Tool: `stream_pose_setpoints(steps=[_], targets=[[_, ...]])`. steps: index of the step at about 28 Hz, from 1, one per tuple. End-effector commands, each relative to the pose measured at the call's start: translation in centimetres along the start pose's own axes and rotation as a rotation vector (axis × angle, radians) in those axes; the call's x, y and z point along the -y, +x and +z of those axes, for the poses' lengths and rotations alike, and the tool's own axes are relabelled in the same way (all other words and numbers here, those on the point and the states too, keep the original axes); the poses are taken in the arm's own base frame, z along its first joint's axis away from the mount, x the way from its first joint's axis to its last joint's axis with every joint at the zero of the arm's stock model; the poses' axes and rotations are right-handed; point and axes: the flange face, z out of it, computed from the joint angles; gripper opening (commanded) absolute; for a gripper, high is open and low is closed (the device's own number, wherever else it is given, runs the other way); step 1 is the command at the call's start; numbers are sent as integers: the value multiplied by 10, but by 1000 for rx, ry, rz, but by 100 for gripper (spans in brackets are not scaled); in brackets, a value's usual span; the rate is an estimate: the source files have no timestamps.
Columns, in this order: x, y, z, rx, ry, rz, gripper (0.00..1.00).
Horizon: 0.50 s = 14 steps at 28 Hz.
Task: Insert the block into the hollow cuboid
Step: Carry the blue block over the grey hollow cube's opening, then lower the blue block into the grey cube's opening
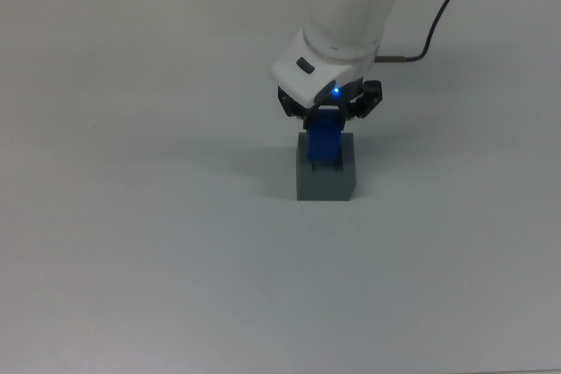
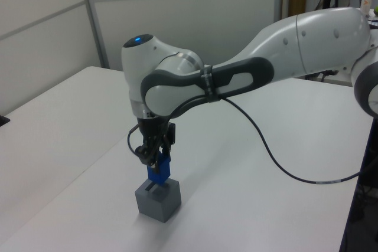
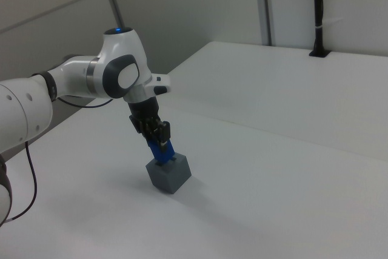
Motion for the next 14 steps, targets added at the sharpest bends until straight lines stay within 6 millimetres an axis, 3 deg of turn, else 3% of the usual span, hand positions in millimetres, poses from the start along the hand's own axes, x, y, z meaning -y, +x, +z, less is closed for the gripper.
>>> stream_pose_setpoints(steps=[1,8,14], targets=[[7,1,-1,24,-19,110,28],[12,0,5,31,-21,110,28],[14,3,21,43,-40,91,29]])
